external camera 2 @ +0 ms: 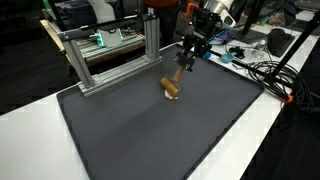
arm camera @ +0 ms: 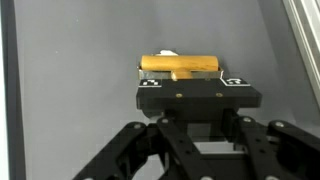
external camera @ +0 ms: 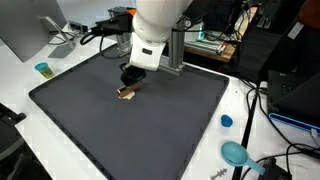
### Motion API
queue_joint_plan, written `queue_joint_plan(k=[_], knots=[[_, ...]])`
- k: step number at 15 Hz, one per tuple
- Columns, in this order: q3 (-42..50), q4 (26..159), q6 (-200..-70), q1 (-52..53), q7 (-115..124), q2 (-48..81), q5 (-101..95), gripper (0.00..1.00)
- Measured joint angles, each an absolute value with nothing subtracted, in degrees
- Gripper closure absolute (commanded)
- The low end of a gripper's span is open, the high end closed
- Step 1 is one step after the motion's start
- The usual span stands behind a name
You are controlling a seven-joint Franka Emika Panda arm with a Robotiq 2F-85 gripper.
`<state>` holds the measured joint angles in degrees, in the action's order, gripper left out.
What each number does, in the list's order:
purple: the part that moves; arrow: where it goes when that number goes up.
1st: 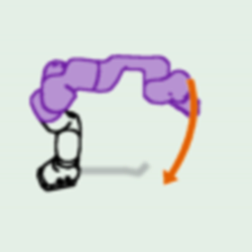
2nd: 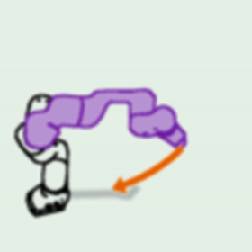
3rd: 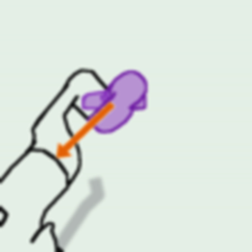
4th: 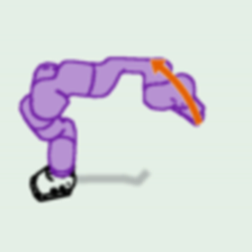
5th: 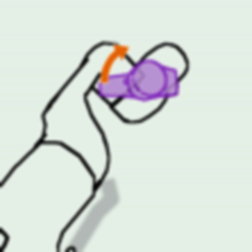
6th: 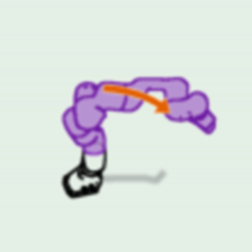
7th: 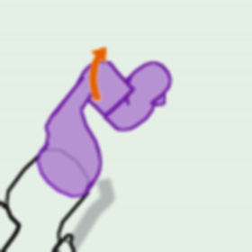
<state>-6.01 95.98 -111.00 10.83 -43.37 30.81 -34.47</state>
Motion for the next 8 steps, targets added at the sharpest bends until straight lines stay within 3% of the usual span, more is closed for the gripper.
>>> queue_joint_plan(k=[8], knots=[[-5.17, 89.87, -106.75, 6.78, -50.27, 34.23, -33.78, 0.79]])
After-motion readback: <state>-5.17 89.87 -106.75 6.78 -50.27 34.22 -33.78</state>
